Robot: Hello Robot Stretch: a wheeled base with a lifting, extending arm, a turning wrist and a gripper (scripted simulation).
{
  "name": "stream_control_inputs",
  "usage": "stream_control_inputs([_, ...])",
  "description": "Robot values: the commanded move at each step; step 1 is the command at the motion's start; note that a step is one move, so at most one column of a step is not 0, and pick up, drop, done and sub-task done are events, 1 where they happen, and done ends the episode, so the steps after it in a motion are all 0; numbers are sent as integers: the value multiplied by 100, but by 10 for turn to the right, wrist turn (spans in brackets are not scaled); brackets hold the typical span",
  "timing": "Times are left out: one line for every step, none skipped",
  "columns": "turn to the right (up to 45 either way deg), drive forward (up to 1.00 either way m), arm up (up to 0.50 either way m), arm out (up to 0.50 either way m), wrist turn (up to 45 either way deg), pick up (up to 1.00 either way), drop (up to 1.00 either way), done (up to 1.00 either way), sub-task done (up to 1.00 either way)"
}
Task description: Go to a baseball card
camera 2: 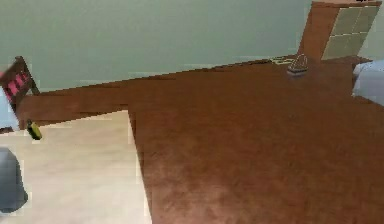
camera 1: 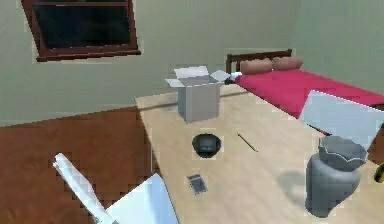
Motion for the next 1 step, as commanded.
stream_control_inputs([0, 0, 0, 0, 0, 0, 0, 100, 0])
